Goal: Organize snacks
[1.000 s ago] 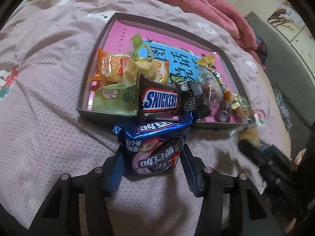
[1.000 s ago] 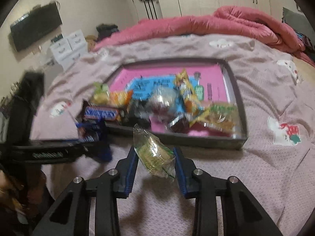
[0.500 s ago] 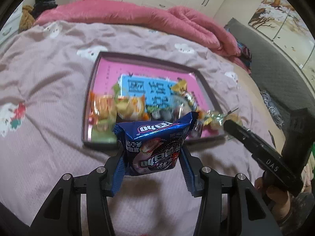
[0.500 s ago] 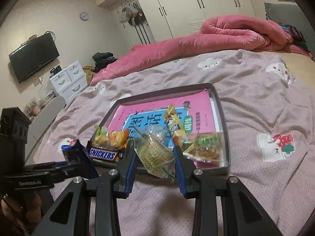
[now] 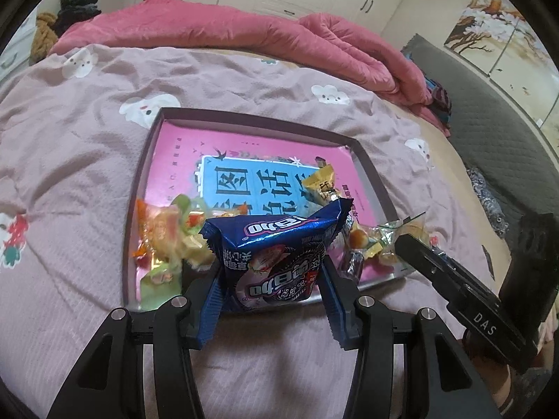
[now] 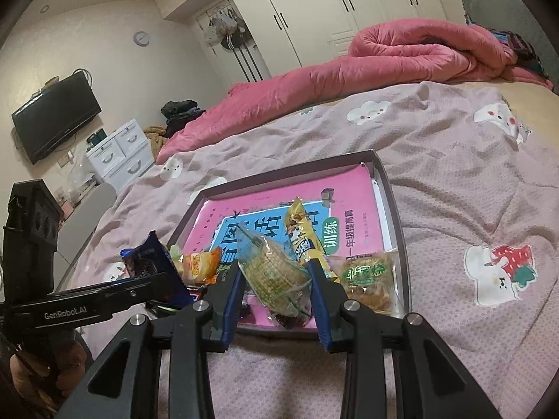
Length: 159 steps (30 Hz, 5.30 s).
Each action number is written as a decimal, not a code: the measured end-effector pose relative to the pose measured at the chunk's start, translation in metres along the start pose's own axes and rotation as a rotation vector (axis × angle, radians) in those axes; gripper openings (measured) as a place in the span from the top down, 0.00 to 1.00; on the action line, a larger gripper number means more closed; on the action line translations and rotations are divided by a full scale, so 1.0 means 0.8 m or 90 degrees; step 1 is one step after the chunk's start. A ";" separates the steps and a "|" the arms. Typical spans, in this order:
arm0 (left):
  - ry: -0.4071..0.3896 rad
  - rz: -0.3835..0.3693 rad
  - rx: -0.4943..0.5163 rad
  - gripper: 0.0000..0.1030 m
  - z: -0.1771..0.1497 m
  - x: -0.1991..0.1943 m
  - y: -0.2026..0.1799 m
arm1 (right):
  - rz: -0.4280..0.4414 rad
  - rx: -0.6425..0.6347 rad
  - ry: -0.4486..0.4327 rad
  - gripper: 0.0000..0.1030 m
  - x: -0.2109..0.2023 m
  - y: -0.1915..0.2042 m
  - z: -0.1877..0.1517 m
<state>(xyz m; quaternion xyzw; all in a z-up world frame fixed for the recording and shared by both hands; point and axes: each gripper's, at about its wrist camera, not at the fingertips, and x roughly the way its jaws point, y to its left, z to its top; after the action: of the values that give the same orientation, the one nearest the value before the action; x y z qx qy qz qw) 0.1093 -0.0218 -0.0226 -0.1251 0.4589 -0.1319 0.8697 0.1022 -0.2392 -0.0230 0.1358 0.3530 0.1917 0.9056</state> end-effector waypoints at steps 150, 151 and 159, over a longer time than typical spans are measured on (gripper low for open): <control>-0.011 0.152 0.030 0.24 -0.074 -0.081 -0.004 | -0.185 -0.067 0.029 0.09 -0.093 0.063 -0.061; -0.012 0.151 0.030 0.24 -0.074 -0.082 -0.004 | -0.184 -0.067 0.029 0.09 -0.093 0.063 -0.061; -0.011 0.162 0.030 0.24 -0.074 -0.084 -0.003 | -0.185 -0.065 0.029 0.09 -0.094 0.063 -0.061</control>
<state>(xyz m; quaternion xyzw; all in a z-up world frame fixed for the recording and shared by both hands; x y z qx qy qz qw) 0.0236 -0.0070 -0.0028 -0.0467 0.4603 -0.0304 0.8860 0.0051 -0.2222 0.0057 0.0322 0.3795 0.0796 0.9212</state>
